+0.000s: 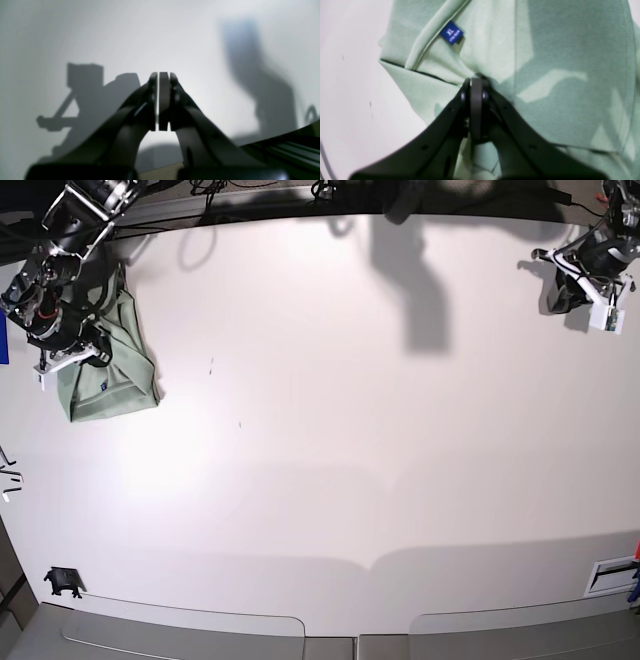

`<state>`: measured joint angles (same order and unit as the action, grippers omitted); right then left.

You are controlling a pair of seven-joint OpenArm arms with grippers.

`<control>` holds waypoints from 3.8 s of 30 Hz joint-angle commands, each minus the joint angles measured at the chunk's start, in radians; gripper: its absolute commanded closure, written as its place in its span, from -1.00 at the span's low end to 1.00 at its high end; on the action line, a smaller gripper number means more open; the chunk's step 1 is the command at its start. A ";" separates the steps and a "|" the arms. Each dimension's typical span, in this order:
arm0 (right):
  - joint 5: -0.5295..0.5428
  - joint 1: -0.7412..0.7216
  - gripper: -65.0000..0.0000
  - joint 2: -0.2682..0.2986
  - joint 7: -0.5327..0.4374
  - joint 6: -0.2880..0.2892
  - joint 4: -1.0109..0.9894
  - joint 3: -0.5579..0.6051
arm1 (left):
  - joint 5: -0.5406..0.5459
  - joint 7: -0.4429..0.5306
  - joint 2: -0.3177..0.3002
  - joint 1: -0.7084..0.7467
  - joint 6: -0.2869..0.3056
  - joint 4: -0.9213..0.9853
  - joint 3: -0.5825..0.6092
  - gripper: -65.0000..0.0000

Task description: Fold the T-shirt properly

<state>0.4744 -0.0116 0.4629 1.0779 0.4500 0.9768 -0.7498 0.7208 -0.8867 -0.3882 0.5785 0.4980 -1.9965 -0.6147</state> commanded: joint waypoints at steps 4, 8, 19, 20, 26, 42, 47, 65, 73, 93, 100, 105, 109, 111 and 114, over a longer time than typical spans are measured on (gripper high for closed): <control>-0.178 0.074 1.00 0.000 0.142 -0.047 -0.021 0.004 | 0.013 0.021 -0.014 0.003 0.003 -0.014 -0.006 1.00; -0.126 0.072 1.00 0.000 0.141 -0.047 -0.018 0.004 | 0.013 0.021 -0.014 0.003 0.003 -0.014 -0.006 1.00; -0.074 -0.024 1.00 0.040 0.144 -0.047 0.111 0.004 | 0.013 0.024 -0.014 0.003 0.003 -0.014 -0.006 1.00; -0.072 -0.040 1.00 0.048 0.145 -0.047 0.125 0.004 | 0.014 0.024 -0.014 0.003 0.003 -0.014 -0.006 1.00; -0.069 -0.144 1.00 0.075 0.167 -0.045 0.215 0.004 | 0.013 0.025 -0.014 0.003 0.003 -0.014 -0.006 1.00; 0.297 -0.048 1.00 0.038 0.267 0.127 0.661 0.004 | 0.014 0.021 -0.013 0.151 0.003 -0.014 -0.006 1.00; 0.357 0.089 1.00 -0.011 0.275 0.142 0.816 0.004 | 0.017 0.020 -0.005 0.260 0.003 -0.014 -0.006 1.00; 0.873 0.649 1.00 -0.074 0.318 0.182 1.046 0.004 | 0.252 -0.161 0.058 0.692 0.033 -0.014 -0.006 1.00; 0.872 0.830 1.00 0.007 0.318 0.182 1.046 0.004 | 0.258 -0.160 0.058 0.730 0.033 -0.014 -0.006 1.00; 0.861 1.135 1.00 0.033 0.318 0.180 1.046 0.004 | 0.388 -0.325 0.058 0.730 0.032 -0.013 -0.006 1.00; 0.860 1.146 1.00 0.033 0.318 0.181 1.046 0.004 | 0.375 -0.313 0.061 0.730 0.034 -0.013 -0.006 1.00; 0.815 1.145 1.00 0.033 0.318 0.181 1.046 0.004 | 0.322 -0.253 0.086 0.730 0.082 -0.013 -0.006 1.00; 0.782 1.145 1.00 0.033 0.318 0.191 1.046 0.023 | 0.206 -0.151 0.086 0.730 0.083 0.020 -0.005 1.00; 0.676 1.145 1.00 0.033 0.318 0.222 1.043 0.075 | 0.148 -0.077 0.085 0.730 0.083 0.081 0.002 1.00; 0.460 1.145 1.00 0.036 0.237 0.224 0.998 0.223 | 0.054 -0.006 0.056 0.730 0.103 0.228 0.067 1.00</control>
<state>0.9047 1.1194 0.4915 1.3003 0.6674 1.9636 -0.5133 0.7670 -0.8845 -0.3313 1.2854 0.5957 -1.7569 -0.5400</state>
